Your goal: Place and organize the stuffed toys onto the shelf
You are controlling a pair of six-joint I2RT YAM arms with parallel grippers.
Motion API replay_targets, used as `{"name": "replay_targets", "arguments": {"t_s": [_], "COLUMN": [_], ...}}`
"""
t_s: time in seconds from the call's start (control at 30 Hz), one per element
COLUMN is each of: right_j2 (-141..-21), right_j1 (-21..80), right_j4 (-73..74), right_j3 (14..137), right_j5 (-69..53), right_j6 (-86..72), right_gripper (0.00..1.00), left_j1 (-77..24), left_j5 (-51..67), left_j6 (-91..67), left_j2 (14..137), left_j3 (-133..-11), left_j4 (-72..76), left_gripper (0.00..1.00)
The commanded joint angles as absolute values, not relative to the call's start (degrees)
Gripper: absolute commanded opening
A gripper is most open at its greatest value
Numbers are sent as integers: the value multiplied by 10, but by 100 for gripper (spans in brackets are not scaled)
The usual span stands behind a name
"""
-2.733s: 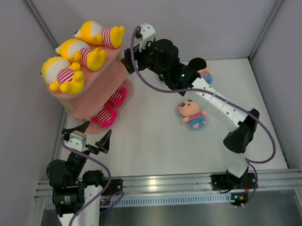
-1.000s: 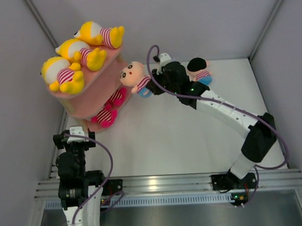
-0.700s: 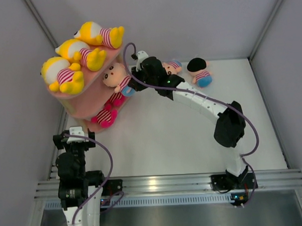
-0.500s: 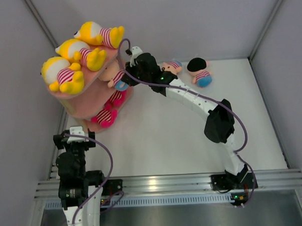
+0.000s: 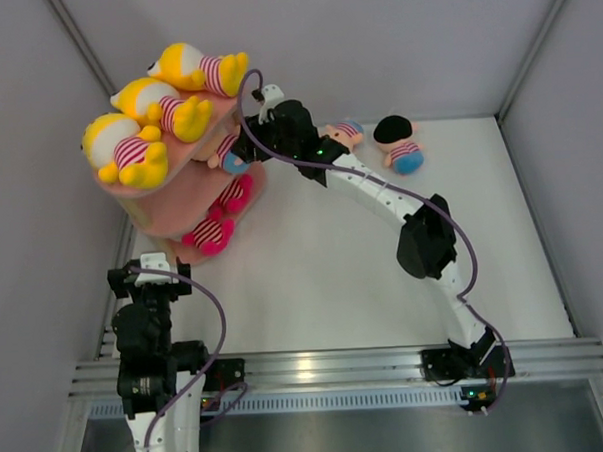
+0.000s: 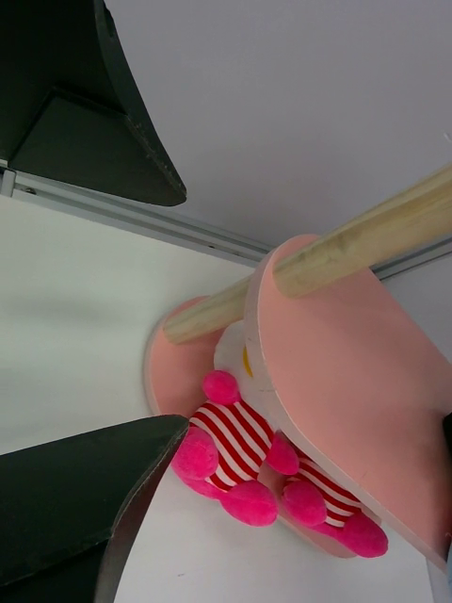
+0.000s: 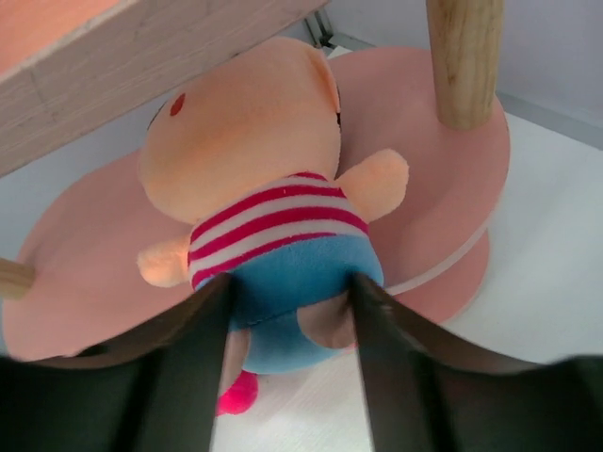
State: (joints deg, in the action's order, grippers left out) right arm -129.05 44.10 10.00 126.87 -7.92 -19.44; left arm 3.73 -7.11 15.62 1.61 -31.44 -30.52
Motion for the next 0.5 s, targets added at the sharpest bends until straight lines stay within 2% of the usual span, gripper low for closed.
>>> {"name": "replay_targets", "arguments": {"t_s": [0.0, 0.2, 0.3, 0.33, 0.47], "right_j2": [-1240, -1096, -1014, -995, -921], "right_j1": [432, 409, 383, 375, 310], "right_j4": [70, 54, 52, 52, 54], "right_j3": [1264, 1142, 1055, 1030, 883], "right_j5": [-91, -87, -86, -80, -41], "right_j6": [-181, -154, -153, -156, -179], "right_gripper": [60, 76, 77, 77, 78], "left_j1": [40, 40, 40, 40, 40], "left_j5": [-50, 60, 170, 239, 329], "left_j6": [163, 172, 171, 170, 171], "left_j2": [10, 13, 17, 18, 41], "left_j3": [-308, -324, -336, -338, -343], "left_j4": [-295, -302, -310, -312, -311], "left_gripper": [99, 99, 99, 99, 98]}}
